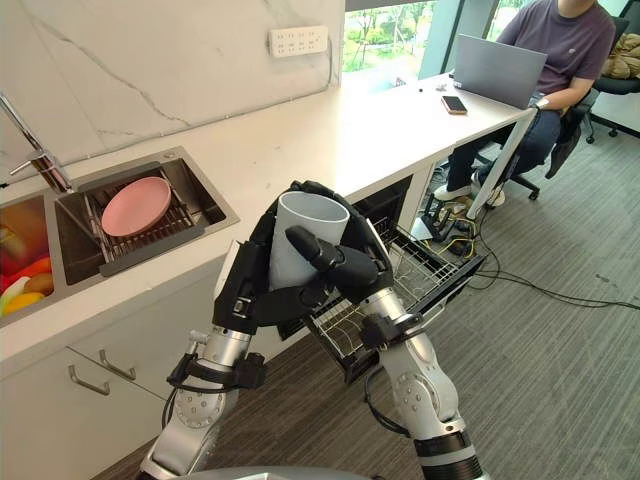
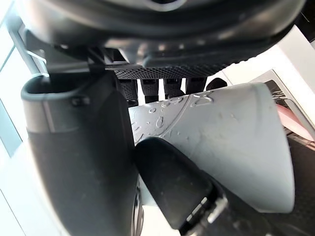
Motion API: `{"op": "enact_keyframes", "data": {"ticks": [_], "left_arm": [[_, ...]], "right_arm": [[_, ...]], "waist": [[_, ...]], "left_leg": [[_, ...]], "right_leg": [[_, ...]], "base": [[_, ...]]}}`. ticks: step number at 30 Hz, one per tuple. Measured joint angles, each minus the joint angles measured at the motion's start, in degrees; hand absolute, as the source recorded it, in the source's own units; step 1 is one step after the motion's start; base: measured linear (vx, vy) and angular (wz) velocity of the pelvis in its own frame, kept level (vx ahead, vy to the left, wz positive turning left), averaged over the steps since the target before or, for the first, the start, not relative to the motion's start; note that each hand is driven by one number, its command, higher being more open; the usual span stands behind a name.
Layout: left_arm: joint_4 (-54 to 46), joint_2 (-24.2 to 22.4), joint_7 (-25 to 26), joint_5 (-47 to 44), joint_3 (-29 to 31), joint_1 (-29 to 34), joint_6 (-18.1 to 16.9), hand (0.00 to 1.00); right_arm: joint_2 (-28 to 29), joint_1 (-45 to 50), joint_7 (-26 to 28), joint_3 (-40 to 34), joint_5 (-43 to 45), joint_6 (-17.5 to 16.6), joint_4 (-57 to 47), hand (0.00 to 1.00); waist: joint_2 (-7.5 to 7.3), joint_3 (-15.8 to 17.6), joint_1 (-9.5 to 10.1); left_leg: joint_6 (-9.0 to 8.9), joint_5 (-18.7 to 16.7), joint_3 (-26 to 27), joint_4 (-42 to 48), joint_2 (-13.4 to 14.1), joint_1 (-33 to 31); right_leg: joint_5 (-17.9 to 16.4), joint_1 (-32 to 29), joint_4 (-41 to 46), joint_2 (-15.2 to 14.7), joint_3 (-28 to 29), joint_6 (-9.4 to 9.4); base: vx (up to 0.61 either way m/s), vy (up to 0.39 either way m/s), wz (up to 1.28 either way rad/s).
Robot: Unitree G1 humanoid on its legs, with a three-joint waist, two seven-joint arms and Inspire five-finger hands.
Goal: Walk over to the sink, pick up the cup, carry it to the dishwasher, place the cup inside the dishwasher, then close the dishwasher door
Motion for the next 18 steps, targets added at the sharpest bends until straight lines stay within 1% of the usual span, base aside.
{"op": "enact_keyframes", "data": {"ticks": [8, 18], "left_arm": [[0.33, -0.55, 1.06, 1.67, 0.33, 1.05, 1.0, 1.0], [0.39, -1.52, 1.18, 2.15, 0.6, 1.75, 2.12, 1.0]], "right_arm": [[2.51, 1.48, -1.17, 0.95, 4.76, -0.53, 2.15, 0.0], [4.82, 2.56, -4.17, 1.72, 6.41, -1.44, 2.49, 0.0]], "waist": [[0.0, 0.0, 0.15], [0.0, 0.0, 0.29]], "left_leg": [[-0.01, 0.67, -0.15, -1.01, 0.01, 0.61], [-0.01, 0.66, 0.2, -1.02, 0.08, 0.74]], "right_leg": [[-0.01, 0.21, 0.0, 0.11, -0.18, -0.01], [0.0, 0.2, 0.0, 0.26, -0.15, -0.01]], "base": [[0.0, 0.0, 0.0], [0.0, 0.0, 0.0]]}}
